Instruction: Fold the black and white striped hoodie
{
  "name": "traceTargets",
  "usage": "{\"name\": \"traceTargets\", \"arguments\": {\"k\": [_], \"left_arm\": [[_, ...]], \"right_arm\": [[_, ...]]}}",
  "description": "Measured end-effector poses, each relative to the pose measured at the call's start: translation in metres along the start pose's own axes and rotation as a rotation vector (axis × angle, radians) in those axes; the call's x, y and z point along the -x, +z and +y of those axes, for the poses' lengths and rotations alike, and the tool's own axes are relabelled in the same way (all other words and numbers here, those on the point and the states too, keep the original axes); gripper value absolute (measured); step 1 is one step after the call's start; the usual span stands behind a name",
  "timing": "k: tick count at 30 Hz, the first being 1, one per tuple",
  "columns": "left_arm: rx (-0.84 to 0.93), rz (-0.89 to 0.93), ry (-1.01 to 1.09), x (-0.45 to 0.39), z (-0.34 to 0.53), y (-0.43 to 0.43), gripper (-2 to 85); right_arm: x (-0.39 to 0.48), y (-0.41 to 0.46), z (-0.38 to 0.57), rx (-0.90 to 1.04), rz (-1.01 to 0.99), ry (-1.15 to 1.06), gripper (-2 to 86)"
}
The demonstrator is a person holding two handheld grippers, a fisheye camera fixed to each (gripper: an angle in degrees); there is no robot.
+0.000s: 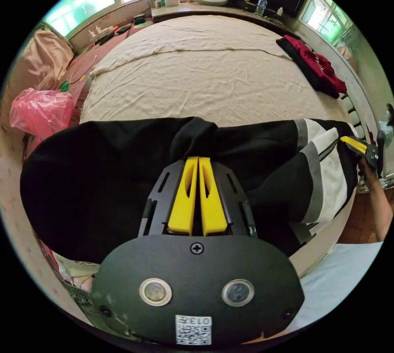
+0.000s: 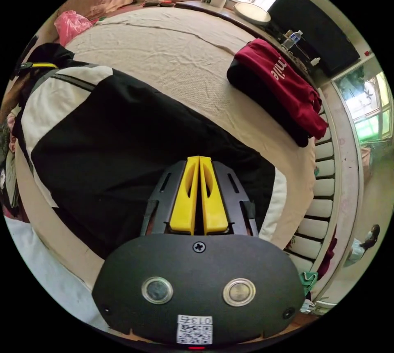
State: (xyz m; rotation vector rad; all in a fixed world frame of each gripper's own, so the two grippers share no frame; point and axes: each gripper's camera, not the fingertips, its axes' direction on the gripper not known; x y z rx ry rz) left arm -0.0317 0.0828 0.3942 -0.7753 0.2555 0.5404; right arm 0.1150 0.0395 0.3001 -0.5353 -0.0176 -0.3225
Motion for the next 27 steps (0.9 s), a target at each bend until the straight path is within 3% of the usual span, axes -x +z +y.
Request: {"name": "traceTargets", "arguments": {"k": [3,5,8,11,13,16,18,22,25,27], "left_arm": [[-0.228,-0.025,0.055,-0.017,0.015,-0.043,-0.4],[-0.280,-0.029,0.101,-0.026,0.011,-0.050,-0.4],[-0.138,-0.120,0.152,-0.041,-0.014,-0.013,-0.4],[0.038,-0.174,0.137,-0.038,-0.023,0.044,-0.3],[-0.012,-0.138,0.099,-0.032,-0.016,0.052,-0.4],[-0.031,-0.076,0.017,-0.023,-0.015,0.047,-0.4],[-0.172,-0.124,-0.007,-0.026,0.004,0.011,-0.4],[-0.420,-0.095,0.112,-0.068,0.059,-0.043,-0.4],[-0.401,-0.150,0.186,-0.118,0.089,-0.030,-0.3],[-0.287,-0.222,0.142,-0.135,0.089,0.010,-0.3]], "right_arm": [[-0.023,-0.038,0.018,-0.128,-0.006,0.068,-0.2],[-0.043,-0.049,0.026,-0.190,0.032,0.153,-0.2],[-0.067,-0.024,0.022,-0.148,0.095,0.226,-0.2],[-0.077,0.039,0.015,0.069,0.051,0.187,-0.1],[-0.086,0.045,0.022,-0.030,0.014,0.232,-0.1],[-0.103,0.042,0.021,0.023,-0.066,0.278,-0.1],[-0.108,0.014,0.032,-0.078,-0.052,0.316,-0.2],[-0.068,-0.059,0.058,-0.299,-0.115,0.151,-0.2],[-0.009,-0.068,0.065,-0.325,-0.114,-0.001,-0.2],[0.017,-0.050,0.064,-0.287,-0.089,-0.054,-0.1]]}}
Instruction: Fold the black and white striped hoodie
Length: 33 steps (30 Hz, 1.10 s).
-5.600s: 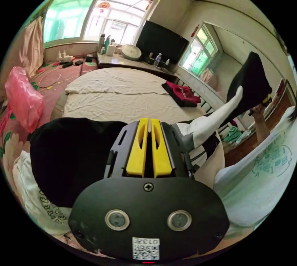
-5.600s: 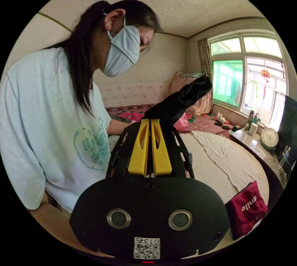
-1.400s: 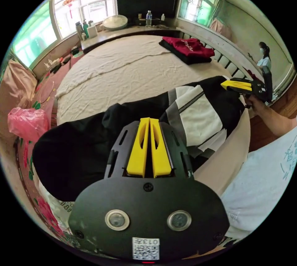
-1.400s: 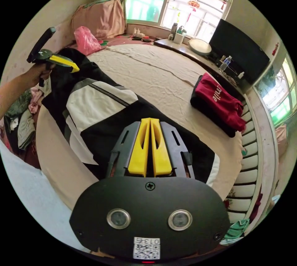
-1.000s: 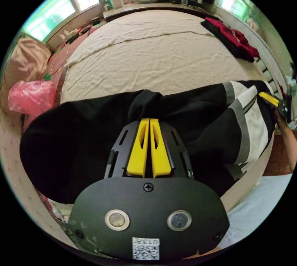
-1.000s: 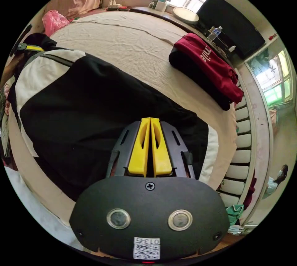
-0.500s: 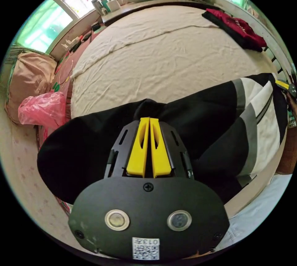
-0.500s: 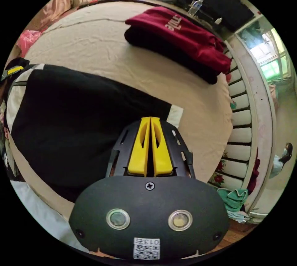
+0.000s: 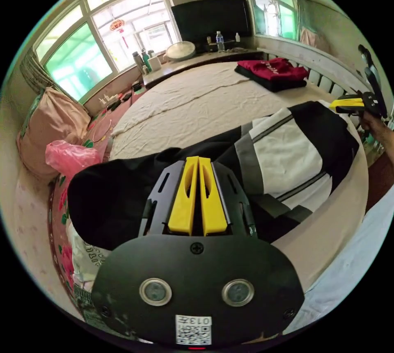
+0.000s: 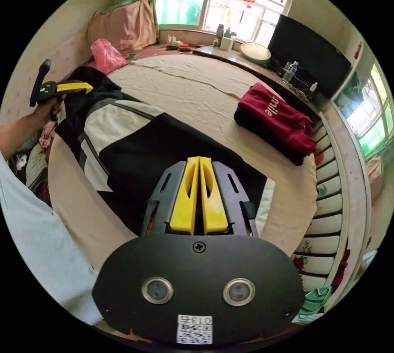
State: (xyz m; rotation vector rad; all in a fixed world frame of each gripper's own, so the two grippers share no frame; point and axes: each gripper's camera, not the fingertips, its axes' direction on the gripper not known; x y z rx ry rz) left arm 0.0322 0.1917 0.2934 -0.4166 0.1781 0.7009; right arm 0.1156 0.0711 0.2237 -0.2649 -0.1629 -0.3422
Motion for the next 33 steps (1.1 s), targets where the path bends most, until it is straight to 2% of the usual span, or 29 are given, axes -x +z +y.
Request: {"name": "traceTargets", "arguments": {"k": [3,5,7,8,9,12,14,17,19,22,25,28,30,33], "left_arm": [[0.188,-0.004,-0.009,-0.012,0.009,0.059,-0.3],[0.157,0.047,-0.059,-0.005,0.017,0.062,-0.1],[0.144,0.074,-0.140,0.013,0.023,0.048,0.1],[0.076,0.050,-0.204,0.030,0.034,0.028,0.3],[0.007,-0.007,-0.273,0.051,0.049,0.005,0.7],[-0.057,-0.195,-0.482,0.115,0.103,-0.027,4.0],[-0.040,-0.245,-0.576,0.155,0.133,-0.030,10.0],[-0.013,-0.210,-0.658,0.203,0.166,-0.019,13.9],[0.014,-0.143,-0.644,0.218,0.172,-0.001,15.0],[0.047,-0.083,-0.574,0.228,0.169,0.029,15.3],[0.063,-0.045,-0.592,0.243,0.170,0.050,13.9],[0.052,0.081,-0.615,0.256,0.176,0.062,8.4],[0.039,0.067,-0.589,0.254,0.175,0.060,3.3],[0.018,0.079,-0.572,0.252,0.171,0.045,1.4]], "right_arm": [[0.010,0.057,0.013,0.173,0.001,-0.030,0.0],[0.008,0.066,0.021,0.127,-0.009,-0.034,0.2],[0.005,0.058,0.011,0.211,-0.021,-0.077,0.6],[0.004,0.050,0.008,0.186,-0.030,-0.082,0.8],[-0.001,0.026,0.001,0.070,-0.052,-0.063,1.4],[-0.004,-0.015,-0.036,-0.138,-0.126,-0.076,7.6],[0.009,-0.021,-0.074,-0.209,-0.231,-0.126,11.7],[0.071,-0.015,-0.147,-0.291,-0.369,-0.336,12.9],[0.142,-0.003,-0.206,-0.329,-0.429,-0.549,12.8],[0.229,0.023,-0.277,-0.277,-0.512,-0.742,12.4],[0.307,0.050,-0.326,-0.182,-0.480,-0.901,12.4],[0.368,0.071,-0.348,-0.130,-0.406,-1.041,12.7],[0.396,0.083,-0.348,-0.067,-0.373,-1.142,10.0],[0.413,0.085,-0.343,-0.004,-0.334,-1.198,3.6]]}}
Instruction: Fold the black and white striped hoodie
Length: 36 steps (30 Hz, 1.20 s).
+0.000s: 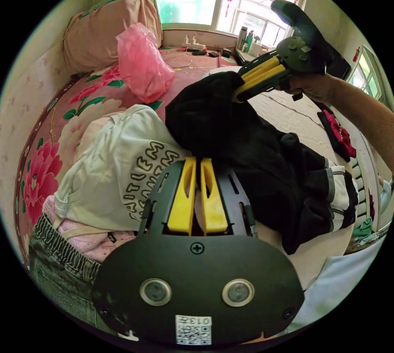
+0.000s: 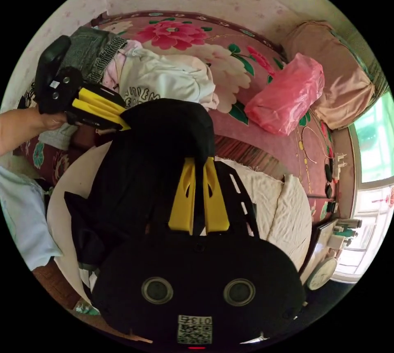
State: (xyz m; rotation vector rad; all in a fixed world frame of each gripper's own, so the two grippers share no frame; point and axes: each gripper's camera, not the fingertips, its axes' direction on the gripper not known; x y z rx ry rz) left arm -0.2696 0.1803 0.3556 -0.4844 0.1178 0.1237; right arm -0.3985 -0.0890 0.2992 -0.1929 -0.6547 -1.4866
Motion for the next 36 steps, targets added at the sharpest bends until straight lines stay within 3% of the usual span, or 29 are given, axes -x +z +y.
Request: {"name": "traceTargets", "arguments": {"k": [4,11,17,21,24,29,31,34,36], "left_arm": [[-0.126,0.066,0.066,-0.023,0.005,-0.057,0.6],[-0.274,0.062,0.519,-0.205,0.051,-0.165,0.4],[-0.213,-0.085,0.830,-0.373,0.109,-0.113,0.5],[-0.044,-0.163,1.042,-0.449,0.146,-0.034,0.6],[-0.038,-0.308,1.151,-0.477,0.173,-0.013,0.8],[-0.076,-0.365,1.139,-0.465,0.181,-0.034,1.1],[-0.079,-0.341,1.090,-0.457,0.176,-0.044,1.1],[-0.054,-0.309,1.048,-0.459,0.164,-0.046,1.1],[-0.042,-0.318,1.022,-0.464,0.156,-0.044,1.0]], "right_arm": [[0.019,-0.067,0.042,-0.151,0.049,-0.037,2.7],[0.101,-0.175,0.199,-0.350,0.152,0.011,3.2],[0.179,-0.138,0.305,-0.193,0.307,0.192,4.3],[0.194,-0.059,0.353,0.009,0.196,0.316,7.4],[0.201,-0.051,0.363,0.028,0.144,0.346,8.0],[0.185,-0.083,0.383,0.067,0.063,0.427,8.0],[0.165,-0.116,0.393,-0.078,0.047,0.582,7.0],[0.163,-0.149,0.348,-0.269,0.184,0.637,3.1],[0.166,-0.140,0.309,-0.288,0.221,0.609,1.7]]}}
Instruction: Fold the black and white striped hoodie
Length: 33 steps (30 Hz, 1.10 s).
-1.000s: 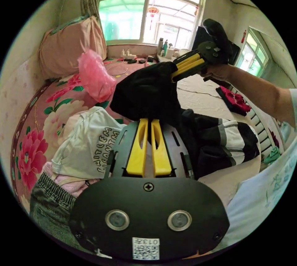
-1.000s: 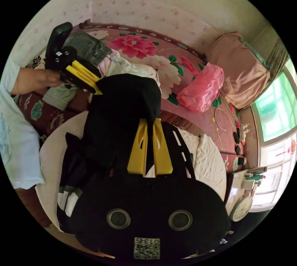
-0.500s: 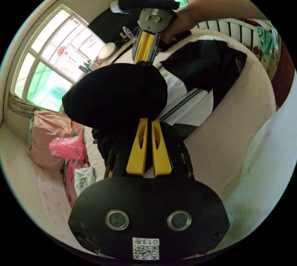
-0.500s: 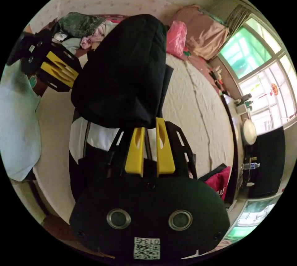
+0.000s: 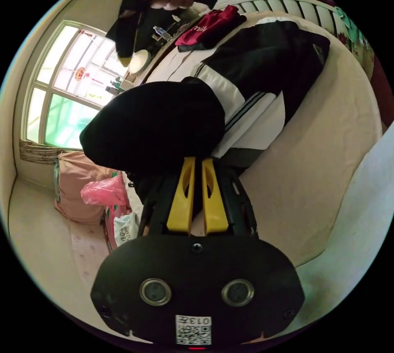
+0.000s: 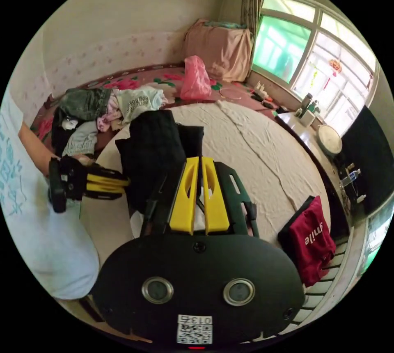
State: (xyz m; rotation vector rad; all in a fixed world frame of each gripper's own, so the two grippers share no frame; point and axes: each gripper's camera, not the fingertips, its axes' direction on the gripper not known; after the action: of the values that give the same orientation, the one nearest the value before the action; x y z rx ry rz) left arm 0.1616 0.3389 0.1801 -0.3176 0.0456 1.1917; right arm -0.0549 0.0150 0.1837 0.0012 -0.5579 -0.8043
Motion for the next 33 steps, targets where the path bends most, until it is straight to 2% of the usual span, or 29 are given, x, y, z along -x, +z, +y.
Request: {"name": "traceTargets", "arguments": {"k": [2,4,6,8,11,16,19,22,24,26,27,29,31,33], "left_arm": [[0.007,-0.008,-0.029,0.004,0.000,-0.002,1.0],[0.012,0.010,-0.064,0.008,0.006,-0.006,0.9],[-0.007,0.047,-0.145,0.015,0.027,-0.016,0.6],[-0.035,0.039,-0.204,0.021,0.050,-0.027,0.2],[-0.178,-0.015,-0.321,0.052,0.073,-0.054,-0.2],[-0.300,0.121,-0.427,0.125,0.034,-0.036,-0.2],[-0.346,0.181,-0.483,0.157,0.004,-0.016,-0.2],[-0.243,0.194,-0.388,0.159,-0.023,0.017,-0.2],[-0.027,0.133,-0.425,0.158,-0.016,0.062,-0.3],[0.086,0.266,-0.464,0.160,0.005,0.101,-0.3],[0.107,0.365,-0.489,0.159,0.020,0.121,-0.3],[0.105,0.411,-0.544,0.160,0.033,0.135,-0.2],[0.114,0.402,-0.545,0.163,0.031,0.135,-0.2],[0.093,0.351,-0.563,0.177,0.031,0.114,-0.3]], "right_arm": [[0.023,0.041,-0.015,0.085,0.005,-0.050,0.9],[0.038,0.112,-0.013,0.293,0.048,-0.123,0.5],[0.033,0.148,-0.003,0.391,0.017,-0.124,0.4],[0.027,0.152,-0.002,0.371,-0.012,-0.103,0.3],[0.021,0.133,-0.012,0.324,-0.002,-0.094,0.1],[-0.009,0.063,-0.020,0.166,0.070,0.100,-0.1],[-0.011,0.054,-0.014,0.136,0.025,0.168,-0.1],[-0.004,0.092,-0.001,0.261,0.029,0.168,-0.1],[-0.006,0.122,0.010,0.332,0.047,0.152,-0.1],[-0.018,0.138,0.016,0.304,0.027,0.172,-0.1],[-0.027,0.146,0.013,0.296,0.001,0.175,-0.1],[-0.033,0.158,0.003,0.303,-0.029,0.127,0.0],[-0.033,0.173,-0.007,0.361,-0.036,0.027,0.0],[-0.043,0.166,-0.014,0.389,-0.093,0.017,0.0]]}}
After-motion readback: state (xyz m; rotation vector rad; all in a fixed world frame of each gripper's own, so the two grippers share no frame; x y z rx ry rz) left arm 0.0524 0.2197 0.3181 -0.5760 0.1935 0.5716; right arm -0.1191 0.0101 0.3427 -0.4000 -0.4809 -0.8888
